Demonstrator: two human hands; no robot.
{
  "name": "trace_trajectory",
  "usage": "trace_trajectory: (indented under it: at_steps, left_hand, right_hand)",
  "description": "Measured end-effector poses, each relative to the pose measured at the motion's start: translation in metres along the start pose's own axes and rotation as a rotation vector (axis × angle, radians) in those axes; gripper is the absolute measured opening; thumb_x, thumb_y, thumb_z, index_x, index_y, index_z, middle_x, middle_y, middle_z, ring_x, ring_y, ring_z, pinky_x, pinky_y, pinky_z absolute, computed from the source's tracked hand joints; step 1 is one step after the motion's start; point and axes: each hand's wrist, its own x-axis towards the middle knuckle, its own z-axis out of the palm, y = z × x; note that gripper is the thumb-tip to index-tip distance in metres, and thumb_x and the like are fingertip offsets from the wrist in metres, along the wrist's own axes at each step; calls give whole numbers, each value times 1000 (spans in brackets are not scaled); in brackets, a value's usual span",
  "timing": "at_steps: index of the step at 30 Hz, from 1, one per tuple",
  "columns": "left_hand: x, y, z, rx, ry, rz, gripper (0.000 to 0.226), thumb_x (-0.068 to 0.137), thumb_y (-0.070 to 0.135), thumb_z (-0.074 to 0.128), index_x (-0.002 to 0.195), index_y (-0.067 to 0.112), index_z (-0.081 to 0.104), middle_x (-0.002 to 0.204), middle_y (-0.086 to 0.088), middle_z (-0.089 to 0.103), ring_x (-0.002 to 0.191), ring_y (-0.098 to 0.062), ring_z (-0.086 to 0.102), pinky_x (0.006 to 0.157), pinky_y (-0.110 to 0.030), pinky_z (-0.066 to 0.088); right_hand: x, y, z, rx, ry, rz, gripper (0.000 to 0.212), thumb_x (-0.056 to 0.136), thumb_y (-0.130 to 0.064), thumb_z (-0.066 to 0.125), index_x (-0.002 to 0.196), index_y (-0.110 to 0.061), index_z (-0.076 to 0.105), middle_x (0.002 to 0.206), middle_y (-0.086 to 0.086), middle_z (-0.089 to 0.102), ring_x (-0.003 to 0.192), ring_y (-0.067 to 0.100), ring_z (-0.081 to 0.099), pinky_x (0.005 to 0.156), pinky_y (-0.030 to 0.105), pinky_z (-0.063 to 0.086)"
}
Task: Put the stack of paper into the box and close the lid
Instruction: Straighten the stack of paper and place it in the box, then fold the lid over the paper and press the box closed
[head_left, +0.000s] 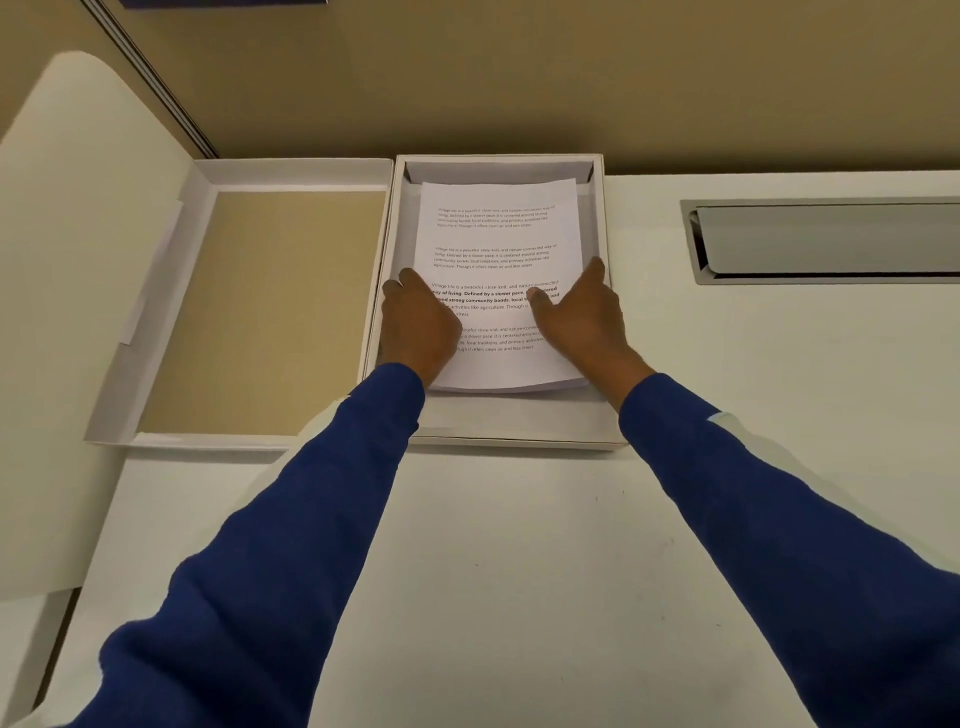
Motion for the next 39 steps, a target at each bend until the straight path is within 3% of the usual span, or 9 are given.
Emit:
trace_trajectory:
  at_steps: [8, 12, 14, 17, 21, 25, 28, 32, 39]
  left_hand:
    - [-19, -7, -7, -1, 57, 92, 52, 94, 16, 60, 141, 2, 41, 134, -19, 48, 120, -33, 51, 85, -34, 43]
    - [-44, -31, -19, -101, 262, 191, 58, 93, 32, 66, 141, 5, 49, 128, -16, 56, 117, -32, 53, 97, -45, 48]
    - [-54, -47, -23, -124, 366, 181, 54, 92, 35, 66, 137, 7, 54, 123, -14, 58, 113, -31, 54, 96, -39, 43]
    - [-66, -69, -30, -120, 474, 104, 52, 92, 37, 64, 135, 10, 56, 123, -11, 58, 114, -28, 54, 95, -33, 35]
    - [-75, -97, -42, -64, 573, 2, 54, 91, 40, 61, 136, 12, 55, 127, -12, 55, 122, -31, 50, 102, -45, 37]
    - [-87, -125, -53, 36, 631, -114, 68, 90, 45, 56, 148, 14, 40, 153, -15, 37, 144, -33, 31, 116, -52, 24]
    - [-93, -144, -57, -64, 617, -333, 90, 89, 51, 55, 160, 12, 15, 166, -20, 9, 154, -37, 11, 123, -53, 12]
    - [-88, -165, -61, -461, 599, -624, 107, 88, 53, 59, 160, 9, -7, 167, -19, -13, 156, -35, 3, 125, -44, 18]
    - [-81, -171, -69, -722, 570, -761, 82, 85, 24, 56, 158, 18, 22, 168, -7, 11, 151, -26, 24, 122, -40, 29]
  right_hand:
    - [-25, 17, -5, -314, 125, -313, 74, 95, -48, 63, 152, -13, 34, 146, 11, 49, 132, 28, 50, 93, 40, 50]
    - [-32, 37, -13, -259, 212, -389, 70, 94, -42, 66, 151, -10, 39, 150, 12, 46, 136, 29, 45, 104, 43, 46]
    - [-35, 48, -15, -183, 211, -350, 72, 94, -39, 68, 152, -10, 37, 152, 11, 44, 137, 28, 44, 108, 42, 45]
    - [-40, 61, -15, -120, 151, -270, 76, 96, -36, 66, 156, -9, 29, 158, 9, 38, 143, 27, 40, 115, 42, 40]
    - [-45, 67, -11, -112, 91, -230, 79, 99, -32, 63, 160, -9, 20, 164, 9, 31, 149, 26, 32, 118, 37, 30]
    - [-45, 64, -12, -84, 86, -178, 81, 100, -29, 61, 162, -10, 12, 165, 10, 28, 150, 29, 32, 119, 37, 30]
    - [-45, 62, -13, -119, 81, -162, 77, 102, -28, 57, 161, -9, 13, 165, 11, 27, 150, 30, 31, 119, 39, 29]
    - [-45, 62, -11, -123, 79, -156, 72, 103, -24, 55, 161, -8, 14, 166, 11, 27, 151, 30, 30, 121, 38, 26]
    - [-43, 64, -11, -91, 88, -136, 65, 103, -13, 48, 161, -12, 20, 162, 9, 36, 145, 31, 41, 116, 38, 35]
